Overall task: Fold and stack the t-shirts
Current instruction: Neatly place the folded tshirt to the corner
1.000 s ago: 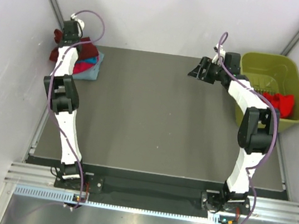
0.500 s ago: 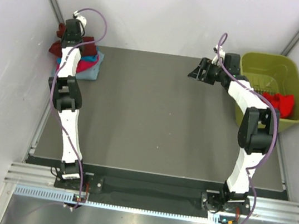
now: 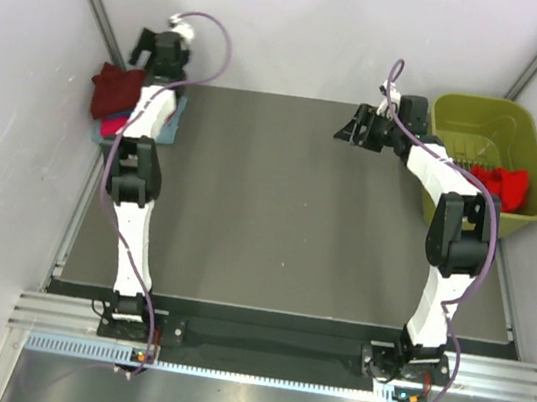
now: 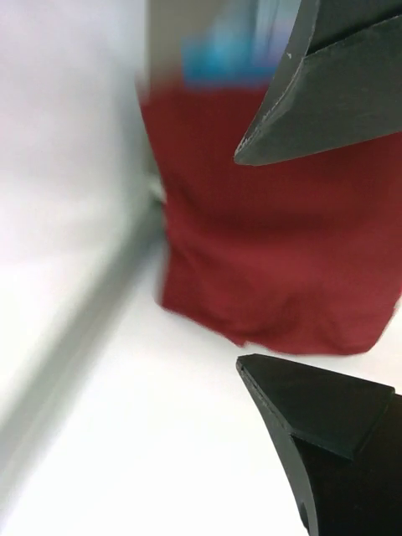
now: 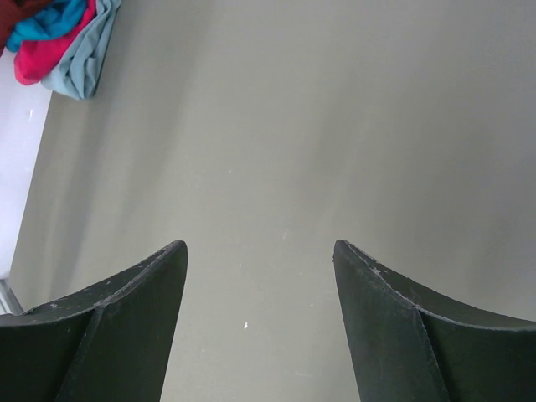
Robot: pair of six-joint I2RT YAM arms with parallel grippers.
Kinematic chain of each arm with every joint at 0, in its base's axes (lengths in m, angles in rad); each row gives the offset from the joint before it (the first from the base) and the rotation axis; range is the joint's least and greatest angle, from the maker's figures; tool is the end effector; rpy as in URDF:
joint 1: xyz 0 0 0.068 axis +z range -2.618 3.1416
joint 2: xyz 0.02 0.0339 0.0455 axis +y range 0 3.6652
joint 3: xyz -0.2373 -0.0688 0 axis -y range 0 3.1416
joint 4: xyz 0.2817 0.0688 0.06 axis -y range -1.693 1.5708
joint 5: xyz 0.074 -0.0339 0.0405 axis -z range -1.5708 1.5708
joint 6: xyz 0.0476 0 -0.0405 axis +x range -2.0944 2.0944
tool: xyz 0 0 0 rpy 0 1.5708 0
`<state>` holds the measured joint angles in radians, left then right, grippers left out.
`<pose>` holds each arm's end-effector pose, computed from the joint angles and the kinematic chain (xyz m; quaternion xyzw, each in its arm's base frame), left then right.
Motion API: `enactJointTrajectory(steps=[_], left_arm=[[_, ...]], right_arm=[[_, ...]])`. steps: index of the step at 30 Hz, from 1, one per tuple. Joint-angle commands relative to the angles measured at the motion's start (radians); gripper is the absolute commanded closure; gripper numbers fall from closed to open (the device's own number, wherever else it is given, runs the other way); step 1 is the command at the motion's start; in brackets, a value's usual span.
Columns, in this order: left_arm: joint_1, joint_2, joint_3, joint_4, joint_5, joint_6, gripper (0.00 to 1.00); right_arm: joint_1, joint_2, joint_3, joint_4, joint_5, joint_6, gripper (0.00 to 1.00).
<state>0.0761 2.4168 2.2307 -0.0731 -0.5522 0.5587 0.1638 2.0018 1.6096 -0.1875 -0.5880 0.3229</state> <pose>0.5927 0.0702 0.2483 0.0208 0.7802 0.3884 0.4900 0.4865 0.1072 0.2146 -0.0705 0.8503 0.3571 0.3803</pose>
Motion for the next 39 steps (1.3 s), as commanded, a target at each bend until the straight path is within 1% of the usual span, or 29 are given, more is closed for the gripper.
enactJointTrajectory(steps=[1, 2, 3, 4, 5, 6, 7, 8, 9, 10, 11, 12, 13, 14, 16, 20, 22, 24, 28, 29, 31, 36, 39], left_arm=[[-0.192, -0.238, -0.054, 0.165, 0.014, 0.003, 0.01], [-0.215, -0.257, -0.051, 0.127, 0.020, -0.066, 0.01], [-0.235, -0.278, -0.022, -0.007, 0.031, -0.118, 0.01], [-0.266, -0.288, -0.011, -0.074, 0.044, -0.170, 0.01], [-0.282, -0.297, -0.009, -0.130, 0.069, -0.256, 0.01], [-0.294, -0.314, -0.016, -0.245, 0.072, -0.311, 0.01], [-0.303, -0.323, -0.014, -0.319, 0.087, -0.383, 0.01], [-0.302, -0.337, -0.017, -0.388, 0.186, -0.539, 0.01], [-0.302, -0.396, -0.098, -0.448, 0.230, -0.595, 0.01], [-0.321, -0.435, -0.173, -0.436, 0.268, -0.626, 0.01], [-0.337, -0.476, -0.315, -0.423, 0.320, -0.661, 0.01], [-0.351, -0.536, -0.359, -0.416, 0.360, -0.680, 0.01], [-0.370, -0.559, -0.391, -0.421, 0.388, -0.700, 0.01], [-0.381, -0.577, -0.417, -0.421, 0.408, -0.717, 0.01], [-0.404, -0.631, -0.473, -0.401, 0.446, -0.717, 0.01], [-0.407, -0.667, -0.438, -0.390, 0.451, -0.708, 0.01], [-0.407, -0.674, -0.410, -0.387, 0.466, -0.695, 0.01], [-0.407, -0.679, -0.395, -0.383, 0.446, -0.707, 0.01], [-0.411, -0.685, -0.419, -0.366, 0.456, -0.735, 0.01], [-0.411, -0.685, -0.427, -0.366, 0.425, -0.779, 0.01], [-0.411, -0.697, -0.450, -0.367, 0.451, -0.778, 0.01], [-0.411, -0.736, -0.500, -0.349, 0.547, -0.833, 0.01], [-0.411, -0.723, -0.505, -0.337, 0.543, -0.849, 0.01]], right_arm=[[0.017, -0.031, 0.023, 0.033, 0.004, -0.027, 0.29], [0.017, -0.034, 0.023, 0.031, 0.008, -0.030, 0.29], [0.019, -0.043, 0.023, 0.028, 0.014, -0.031, 0.29], [0.017, -0.049, 0.029, 0.020, 0.023, -0.034, 0.29], [0.017, -0.057, 0.035, 0.017, 0.037, -0.038, 0.29], [0.017, -0.070, 0.042, 0.010, 0.048, -0.039, 0.28], [0.019, -0.081, 0.065, -0.010, 0.066, -0.042, 0.28], [0.020, -0.090, 0.078, -0.021, 0.114, -0.048, 0.25], [0.022, -0.113, 0.085, -0.030, 0.138, -0.057, 0.24], [0.029, -0.127, 0.091, -0.042, 0.205, -0.082, 0.19], [0.036, -0.141, 0.085, -0.049, 0.265, -0.093, 0.08], [0.043, -0.164, 0.079, -0.056, 0.324, -0.103, 0.07], [0.051, -0.178, 0.056, -0.056, 0.414, -0.120, 0.06], [0.054, -0.192, 0.041, -0.055, 0.465, -0.123, 0.00], [0.062, -0.225, 0.004, -0.058, 0.615, -0.128, 0.00], [0.078, -0.302, -0.037, -0.055, 0.746, -0.212, 0.00], [0.088, -0.353, -0.060, -0.069, 0.766, -0.243, 0.00], [0.089, -0.406, -0.080, -0.082, 0.781, -0.268, 0.00], [0.095, -0.486, -0.186, -0.084, 0.830, -0.303, 0.00], [0.097, -0.500, -0.206, -0.083, 0.835, -0.306, 0.00], [0.095, -0.543, -0.243, -0.087, 0.826, -0.315, 0.00], [0.095, -0.612, -0.264, -0.104, 0.795, -0.314, 0.00], [0.095, -0.627, -0.280, -0.102, 0.777, -0.315, 0.00]])
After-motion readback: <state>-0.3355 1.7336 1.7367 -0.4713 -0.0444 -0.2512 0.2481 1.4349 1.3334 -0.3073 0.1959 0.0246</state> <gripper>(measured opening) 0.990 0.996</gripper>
